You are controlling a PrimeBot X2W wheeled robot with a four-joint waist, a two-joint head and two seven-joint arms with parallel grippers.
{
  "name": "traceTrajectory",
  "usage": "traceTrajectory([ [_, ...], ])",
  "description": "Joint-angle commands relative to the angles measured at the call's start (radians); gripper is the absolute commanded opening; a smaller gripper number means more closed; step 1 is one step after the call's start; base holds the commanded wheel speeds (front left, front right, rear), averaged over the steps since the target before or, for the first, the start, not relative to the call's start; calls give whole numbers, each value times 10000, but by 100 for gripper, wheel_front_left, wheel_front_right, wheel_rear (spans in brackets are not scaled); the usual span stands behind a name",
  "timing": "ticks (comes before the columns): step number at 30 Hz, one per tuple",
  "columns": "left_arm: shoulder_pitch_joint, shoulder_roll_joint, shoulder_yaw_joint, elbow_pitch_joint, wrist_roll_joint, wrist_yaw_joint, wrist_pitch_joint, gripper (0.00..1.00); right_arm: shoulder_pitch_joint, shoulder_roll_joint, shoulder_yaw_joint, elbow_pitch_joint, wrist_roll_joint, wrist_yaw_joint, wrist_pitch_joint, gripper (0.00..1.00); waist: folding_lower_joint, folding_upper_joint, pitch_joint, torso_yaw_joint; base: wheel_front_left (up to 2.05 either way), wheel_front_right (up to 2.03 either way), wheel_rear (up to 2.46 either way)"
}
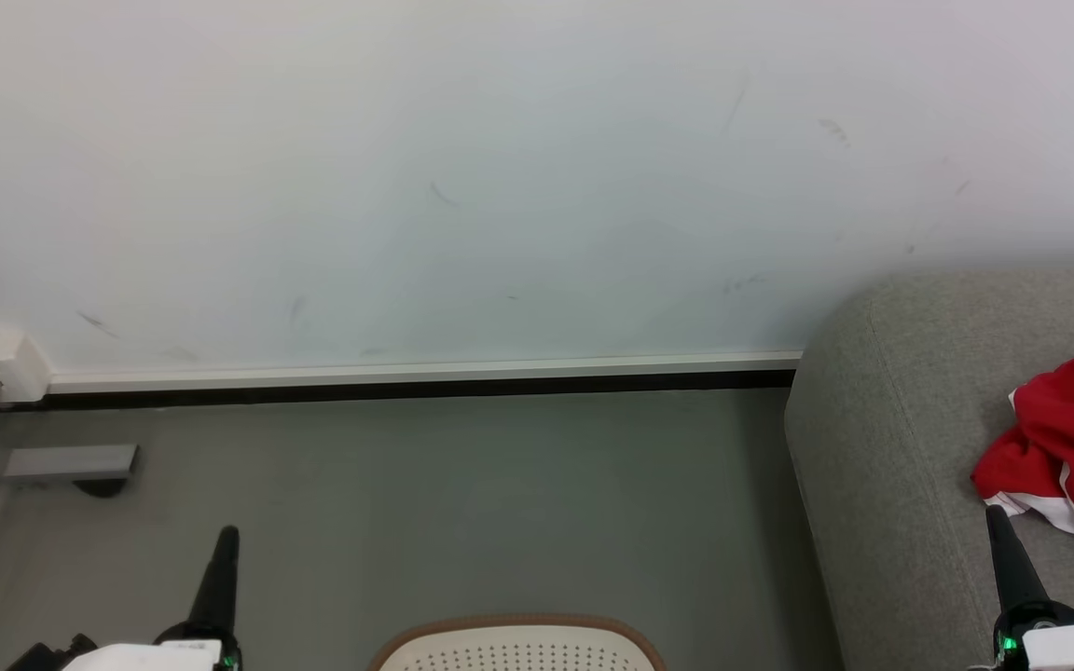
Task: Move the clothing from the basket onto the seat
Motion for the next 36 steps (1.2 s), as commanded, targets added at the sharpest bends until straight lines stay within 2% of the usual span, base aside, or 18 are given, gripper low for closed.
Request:
traceTrajectory([
  [1, -169, 84, 8, -108, -319, -65, 78, 0, -175, 33, -89, -9, 288, -15, 64, 0, 0, 0, 7, 6, 0, 0, 0],
  [36, -354, 100, -24, -303, -2810, -96, 733, 0, -334, 293, -750, 60, 2312, -21, 763, 0, 0, 0, 132, 99, 0, 0, 0],
])
